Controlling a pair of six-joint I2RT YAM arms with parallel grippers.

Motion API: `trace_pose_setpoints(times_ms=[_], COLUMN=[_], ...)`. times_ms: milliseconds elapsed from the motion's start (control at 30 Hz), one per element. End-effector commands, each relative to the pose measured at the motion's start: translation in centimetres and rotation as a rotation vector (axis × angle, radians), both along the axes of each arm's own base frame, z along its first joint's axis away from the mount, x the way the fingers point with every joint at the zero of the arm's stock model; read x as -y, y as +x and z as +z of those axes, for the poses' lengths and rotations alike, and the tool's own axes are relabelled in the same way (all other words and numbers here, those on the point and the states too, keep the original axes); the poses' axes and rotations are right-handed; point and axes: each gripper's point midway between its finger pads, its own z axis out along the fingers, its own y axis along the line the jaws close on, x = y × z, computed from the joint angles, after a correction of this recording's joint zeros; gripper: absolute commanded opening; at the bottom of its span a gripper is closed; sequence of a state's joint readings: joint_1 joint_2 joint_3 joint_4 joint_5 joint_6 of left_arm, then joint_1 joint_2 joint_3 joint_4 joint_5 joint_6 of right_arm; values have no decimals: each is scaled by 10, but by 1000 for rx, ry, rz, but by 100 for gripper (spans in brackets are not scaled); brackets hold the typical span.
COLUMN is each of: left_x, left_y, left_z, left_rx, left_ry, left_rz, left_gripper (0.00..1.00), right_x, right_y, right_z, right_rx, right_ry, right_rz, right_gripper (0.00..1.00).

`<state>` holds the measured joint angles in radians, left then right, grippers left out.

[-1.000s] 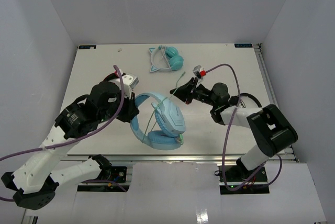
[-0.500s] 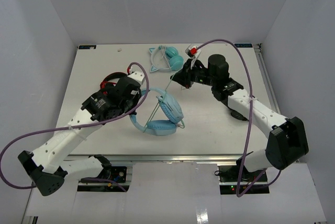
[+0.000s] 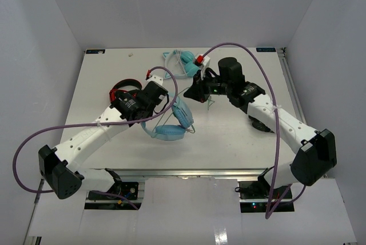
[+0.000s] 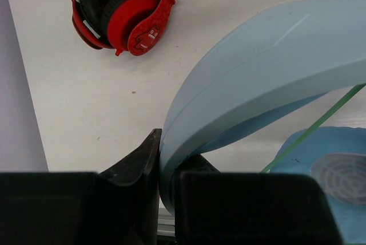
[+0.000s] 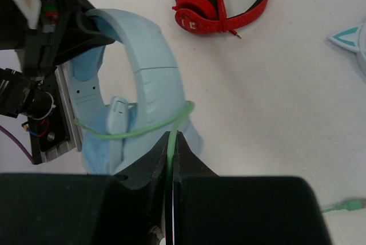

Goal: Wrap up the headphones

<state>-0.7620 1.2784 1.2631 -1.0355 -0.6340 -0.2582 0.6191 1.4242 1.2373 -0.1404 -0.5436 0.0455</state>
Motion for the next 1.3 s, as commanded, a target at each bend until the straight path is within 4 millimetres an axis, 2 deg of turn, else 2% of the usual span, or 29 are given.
trace_pose_setpoints(times_ms=[0, 300, 600, 733, 967, 1267], left_x=[-2, 10, 38, 39, 50, 39], left_y=[11, 19, 23, 24, 23, 20], left_z=[15, 21, 14, 14, 26, 24], left_rx=[68, 112, 82, 86, 95, 114], left_ry=[-7, -130, -261, -267, -345, -311], left_rz=[77, 146, 120, 123, 90, 89], left_gripper=[0, 0, 0, 0, 0, 0], right_x=[-19, -32, -46, -47, -59, -53], right_y=[-25, -71, -103, -107, -129, -123], right_z=[34, 27, 22, 17, 15, 25], right_rx=[77, 44, 24, 23, 23, 60], right_ry=[44, 86, 156, 156, 179, 174], right_rz=[56, 76, 97, 93, 150, 96], right_gripper=[8, 8, 8, 8, 9, 8])
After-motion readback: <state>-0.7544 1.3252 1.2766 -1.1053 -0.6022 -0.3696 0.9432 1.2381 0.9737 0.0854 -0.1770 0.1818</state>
